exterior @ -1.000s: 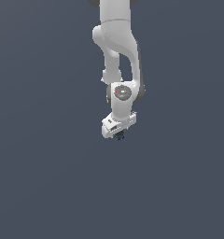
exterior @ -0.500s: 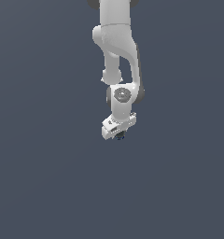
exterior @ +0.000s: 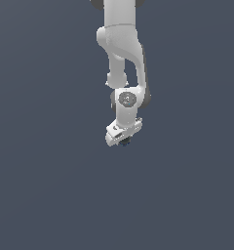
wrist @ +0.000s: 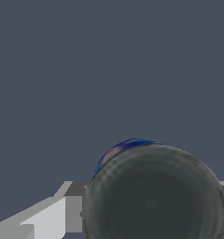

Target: Pick up the object and move it to a goal position.

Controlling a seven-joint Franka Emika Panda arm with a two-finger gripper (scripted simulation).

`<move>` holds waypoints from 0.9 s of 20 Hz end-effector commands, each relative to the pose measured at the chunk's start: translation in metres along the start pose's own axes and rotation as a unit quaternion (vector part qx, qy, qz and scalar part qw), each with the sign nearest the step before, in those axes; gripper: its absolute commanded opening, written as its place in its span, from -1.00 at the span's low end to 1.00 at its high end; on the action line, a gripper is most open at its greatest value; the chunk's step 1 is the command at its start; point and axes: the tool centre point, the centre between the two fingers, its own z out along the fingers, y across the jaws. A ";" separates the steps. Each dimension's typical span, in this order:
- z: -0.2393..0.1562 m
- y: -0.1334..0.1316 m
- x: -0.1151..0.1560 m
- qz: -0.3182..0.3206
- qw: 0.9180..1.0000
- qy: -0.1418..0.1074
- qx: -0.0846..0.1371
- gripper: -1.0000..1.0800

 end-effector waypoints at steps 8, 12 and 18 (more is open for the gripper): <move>-0.030 0.038 0.001 0.000 1.000 0.001 0.000 -1.00; -0.054 0.068 0.002 0.000 1.000 0.001 0.000 -1.00; -0.094 0.119 0.004 0.000 1.000 0.001 0.001 -1.00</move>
